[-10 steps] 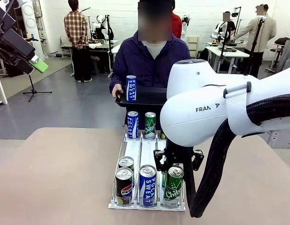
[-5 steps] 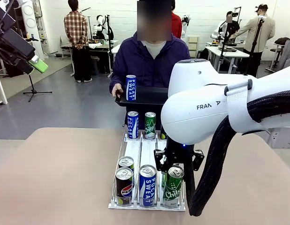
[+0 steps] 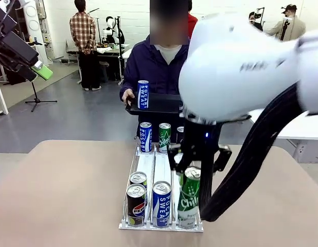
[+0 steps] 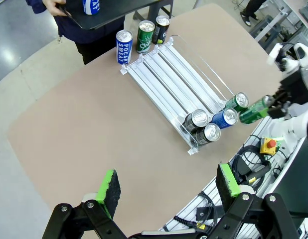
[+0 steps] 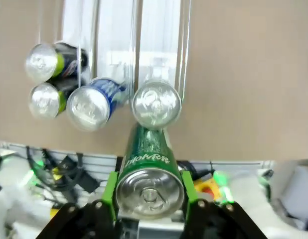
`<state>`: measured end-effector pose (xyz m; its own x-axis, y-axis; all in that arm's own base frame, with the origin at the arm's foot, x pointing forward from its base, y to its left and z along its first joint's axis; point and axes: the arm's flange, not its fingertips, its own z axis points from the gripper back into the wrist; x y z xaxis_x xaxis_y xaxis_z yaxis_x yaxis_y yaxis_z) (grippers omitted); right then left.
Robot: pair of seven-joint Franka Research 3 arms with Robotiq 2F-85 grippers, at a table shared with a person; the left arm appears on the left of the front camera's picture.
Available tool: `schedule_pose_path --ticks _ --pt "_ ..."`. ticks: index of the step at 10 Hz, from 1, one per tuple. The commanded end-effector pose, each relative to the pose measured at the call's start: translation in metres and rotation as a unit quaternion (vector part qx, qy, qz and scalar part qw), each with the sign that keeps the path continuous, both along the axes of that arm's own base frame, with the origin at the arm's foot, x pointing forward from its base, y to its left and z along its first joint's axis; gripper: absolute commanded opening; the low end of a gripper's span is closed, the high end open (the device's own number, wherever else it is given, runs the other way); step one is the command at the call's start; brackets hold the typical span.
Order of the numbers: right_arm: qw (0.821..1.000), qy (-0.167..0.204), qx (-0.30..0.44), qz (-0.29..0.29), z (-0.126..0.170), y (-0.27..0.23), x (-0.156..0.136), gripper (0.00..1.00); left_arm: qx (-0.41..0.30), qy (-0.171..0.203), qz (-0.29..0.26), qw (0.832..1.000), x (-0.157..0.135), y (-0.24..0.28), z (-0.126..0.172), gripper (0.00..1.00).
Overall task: Retrieve and hand over the desired beverage to the person.
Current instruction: Pick up another can of the same type that the person held from the Automatic Can Dispenser.
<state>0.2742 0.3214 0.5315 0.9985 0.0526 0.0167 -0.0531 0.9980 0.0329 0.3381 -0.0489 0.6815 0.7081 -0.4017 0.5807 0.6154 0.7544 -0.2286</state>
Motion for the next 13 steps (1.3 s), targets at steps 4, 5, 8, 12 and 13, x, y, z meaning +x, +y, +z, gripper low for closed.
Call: schedule_pose_path --ticks 4,5,8,12,13 --pt "0.998 -0.042 0.033 -0.045 0.114 -0.001 -0.001 0.04 -0.003 0.004 0.004 1.0 -0.001 0.001 0.0 1.0" --pt "0.997 -0.037 0.036 -0.058 0.134 0.0 0.011 0.04 -0.003 0.004 0.004 1.0 -0.001 0.001 0.0 1.0" --pt "0.996 -0.011 0.008 -0.083 0.159 0.017 0.05 0.04 -0.003 0.004 0.004 1.0 -0.001 0.001 0.0 1.0" --pt "0.995 0.003 -0.01 -0.095 0.168 0.029 0.084 0.04 -0.003 0.004 0.004 1.0 -0.001 0.001 0.0 1.0" --pt "0.996 0.0 -0.008 -0.088 0.167 0.023 0.087 0.04 -0.003 0.004 0.004 1.0 -0.001 0.001 0.0 1.0"
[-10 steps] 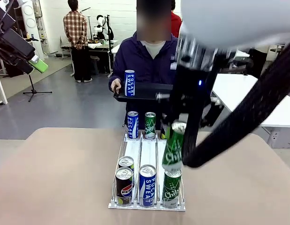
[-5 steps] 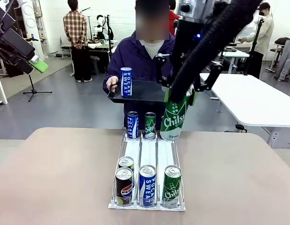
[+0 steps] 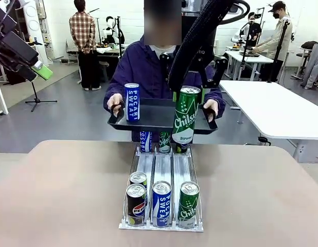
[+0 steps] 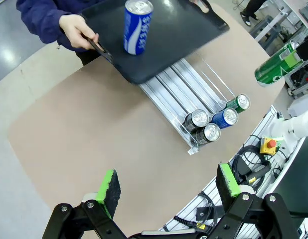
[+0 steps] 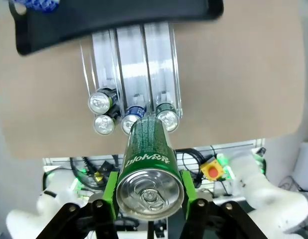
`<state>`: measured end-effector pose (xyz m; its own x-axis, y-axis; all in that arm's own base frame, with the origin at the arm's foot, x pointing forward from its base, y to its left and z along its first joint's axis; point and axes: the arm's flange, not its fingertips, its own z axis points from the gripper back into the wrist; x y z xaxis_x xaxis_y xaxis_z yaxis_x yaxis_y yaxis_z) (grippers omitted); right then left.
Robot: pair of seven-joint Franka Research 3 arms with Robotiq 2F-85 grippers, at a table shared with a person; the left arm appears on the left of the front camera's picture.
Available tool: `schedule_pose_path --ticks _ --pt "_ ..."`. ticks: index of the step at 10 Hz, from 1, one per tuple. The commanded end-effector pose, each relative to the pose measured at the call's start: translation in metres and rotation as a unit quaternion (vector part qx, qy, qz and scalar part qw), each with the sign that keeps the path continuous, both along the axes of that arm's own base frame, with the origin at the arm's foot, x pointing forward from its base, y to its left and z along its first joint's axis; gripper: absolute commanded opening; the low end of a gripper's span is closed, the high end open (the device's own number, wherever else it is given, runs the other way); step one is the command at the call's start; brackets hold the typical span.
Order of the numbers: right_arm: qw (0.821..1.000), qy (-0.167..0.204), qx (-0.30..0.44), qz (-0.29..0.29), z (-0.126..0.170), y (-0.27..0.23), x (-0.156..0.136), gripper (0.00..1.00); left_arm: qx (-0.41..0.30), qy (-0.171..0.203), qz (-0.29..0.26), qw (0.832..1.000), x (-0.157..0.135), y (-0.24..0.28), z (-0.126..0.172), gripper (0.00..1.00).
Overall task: Retrieve and hand over the desired beverage to the person.
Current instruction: Pick up another can of the same type that the person held from the Automatic Can Dispenser, then place the picked can on the Handle tray extended by the person.
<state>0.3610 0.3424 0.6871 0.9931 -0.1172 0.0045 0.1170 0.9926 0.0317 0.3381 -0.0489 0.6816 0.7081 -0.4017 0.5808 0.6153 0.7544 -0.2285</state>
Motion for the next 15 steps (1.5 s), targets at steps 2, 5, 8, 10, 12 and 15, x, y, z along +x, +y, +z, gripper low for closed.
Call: schedule_pose_path --ticks 2,5,8,10,12,15 --pt "1.0 -0.003 0.0 -0.003 -0.0027 -0.0015 -0.0048 0.04 -0.003 0.004 0.004 1.0 -0.0009 0.0005 0.0 1.0" --pt "1.0 -0.003 0.0 -0.003 -0.0027 -0.0015 -0.0048 0.04 -0.003 0.004 0.004 1.0 -0.0009 0.0005 0.0 1.0" --pt "1.0 -0.003 0.0 -0.003 -0.0027 -0.0015 -0.0048 0.04 -0.003 0.004 0.004 1.0 -0.0009 0.0005 0.0 1.0" --pt "1.0 -0.003 0.0 -0.003 -0.0027 -0.0015 -0.0048 0.04 -0.003 0.004 0.004 1.0 -0.0009 0.0005 0.0 1.0" --pt "1.0 -0.003 0.0 -0.003 -0.0027 -0.0015 -0.0048 0.04 -0.003 0.004 0.004 1.0 -0.0009 0.0005 0.0 1.0" --pt "1.0 -0.003 0.0 -0.003 -0.0027 -0.0015 -0.0048 0.04 -0.003 0.004 0.004 1.0 -0.0009 0.0005 0.0 1.0"
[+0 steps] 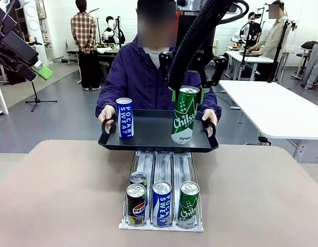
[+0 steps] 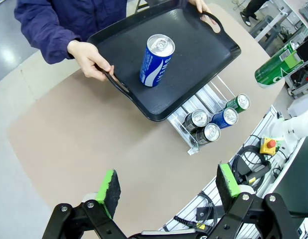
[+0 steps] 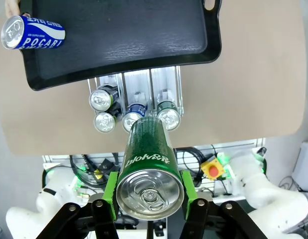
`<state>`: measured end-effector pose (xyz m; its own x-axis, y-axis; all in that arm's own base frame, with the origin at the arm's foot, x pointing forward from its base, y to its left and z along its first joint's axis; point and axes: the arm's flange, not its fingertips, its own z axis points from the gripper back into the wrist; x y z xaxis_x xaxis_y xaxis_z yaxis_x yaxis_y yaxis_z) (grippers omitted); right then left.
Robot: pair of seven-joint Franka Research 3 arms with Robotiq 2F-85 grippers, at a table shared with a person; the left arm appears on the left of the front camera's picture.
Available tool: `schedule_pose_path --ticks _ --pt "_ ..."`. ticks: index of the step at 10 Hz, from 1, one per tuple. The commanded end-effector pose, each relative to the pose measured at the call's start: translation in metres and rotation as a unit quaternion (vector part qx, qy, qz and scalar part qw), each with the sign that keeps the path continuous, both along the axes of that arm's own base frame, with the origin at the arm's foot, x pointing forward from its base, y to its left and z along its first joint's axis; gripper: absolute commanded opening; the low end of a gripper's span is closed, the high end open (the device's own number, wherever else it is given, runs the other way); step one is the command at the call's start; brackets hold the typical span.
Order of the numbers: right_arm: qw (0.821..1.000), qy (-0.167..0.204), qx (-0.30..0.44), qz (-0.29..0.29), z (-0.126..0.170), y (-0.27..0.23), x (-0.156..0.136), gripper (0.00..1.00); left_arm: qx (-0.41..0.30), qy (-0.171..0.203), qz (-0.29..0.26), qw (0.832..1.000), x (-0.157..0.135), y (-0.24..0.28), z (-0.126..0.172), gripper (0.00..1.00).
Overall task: Retrieve and hand over the desired beverage to the person.
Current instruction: Place the picked can on the Handle tray extended by the person.
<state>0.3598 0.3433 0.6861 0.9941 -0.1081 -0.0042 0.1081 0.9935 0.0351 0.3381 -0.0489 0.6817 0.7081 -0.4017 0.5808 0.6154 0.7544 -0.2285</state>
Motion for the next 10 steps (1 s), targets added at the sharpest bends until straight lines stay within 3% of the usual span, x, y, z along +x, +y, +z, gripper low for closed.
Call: schedule_pose_path --ticks 1,4,5,10 --pt "1.0 -0.007 -0.002 -0.007 -0.002 -0.002 -0.004 0.04 -0.003 0.004 0.004 1.0 -0.001 0.001 0.0 1.0" --pt "1.0 -0.007 -0.002 -0.007 -0.002 -0.002 -0.004 0.04 -0.003 0.004 0.004 1.0 -0.001 0.001 0.0 1.0" --pt "1.0 0.0 0.0 0.0 0.0 0.0 0.0 0.58 -0.003 0.004 0.004 1.0 -0.001 0.001 0.0 1.0" --pt "1.0 -0.012 0.009 -0.013 0.004 0.004 0.059 0.58 -0.003 0.004 0.004 1.0 -0.001 0.001 0.0 1.0"
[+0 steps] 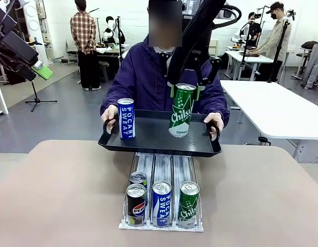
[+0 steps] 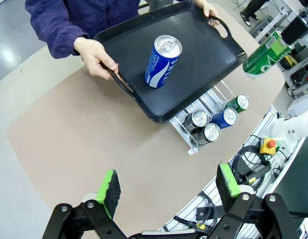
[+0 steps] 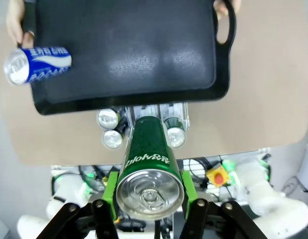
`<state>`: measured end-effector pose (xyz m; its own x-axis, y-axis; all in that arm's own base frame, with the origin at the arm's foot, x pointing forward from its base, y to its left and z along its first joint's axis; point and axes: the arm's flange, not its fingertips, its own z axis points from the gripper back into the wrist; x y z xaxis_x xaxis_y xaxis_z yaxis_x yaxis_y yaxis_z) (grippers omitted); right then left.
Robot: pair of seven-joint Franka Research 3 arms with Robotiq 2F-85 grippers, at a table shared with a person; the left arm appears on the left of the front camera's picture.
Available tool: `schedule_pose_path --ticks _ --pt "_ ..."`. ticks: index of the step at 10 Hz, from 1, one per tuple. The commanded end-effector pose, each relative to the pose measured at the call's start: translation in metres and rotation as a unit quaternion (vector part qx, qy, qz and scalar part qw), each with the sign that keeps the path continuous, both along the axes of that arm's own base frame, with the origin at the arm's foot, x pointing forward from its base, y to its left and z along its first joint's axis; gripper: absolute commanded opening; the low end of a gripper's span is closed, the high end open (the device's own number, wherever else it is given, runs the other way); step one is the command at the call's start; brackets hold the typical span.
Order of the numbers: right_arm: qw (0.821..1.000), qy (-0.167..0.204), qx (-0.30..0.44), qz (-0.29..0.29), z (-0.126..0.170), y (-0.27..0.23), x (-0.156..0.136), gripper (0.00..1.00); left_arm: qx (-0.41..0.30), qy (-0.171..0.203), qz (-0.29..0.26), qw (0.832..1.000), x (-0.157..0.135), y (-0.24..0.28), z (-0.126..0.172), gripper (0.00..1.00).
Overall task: Retrieve and hand over the desired beverage to the person.
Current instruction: Place the picked can on the Handle tray extended by the person.
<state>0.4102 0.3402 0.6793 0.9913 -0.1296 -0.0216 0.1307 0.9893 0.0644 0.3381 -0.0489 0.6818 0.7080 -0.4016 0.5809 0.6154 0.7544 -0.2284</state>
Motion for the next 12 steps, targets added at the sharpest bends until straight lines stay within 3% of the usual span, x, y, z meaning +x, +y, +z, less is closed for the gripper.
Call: schedule_pose_path --ticks 1,8,12 --pt "1.0 -0.021 -0.011 -0.009 0.01 0.007 0.017 0.58 -0.003 0.004 0.004 1.0 -0.001 0.001 0.0 1.0" --pt "1.0 -0.008 -0.019 0.003 -0.018 0.002 0.105 0.58 -0.003 0.004 0.004 1.0 -0.001 0.001 0.0 1.0" --pt "0.999 0.025 -0.036 0.007 -0.05 0.004 0.141 0.58 -0.003 0.004 0.004 1.0 -0.001 0.001 0.0 1.0"
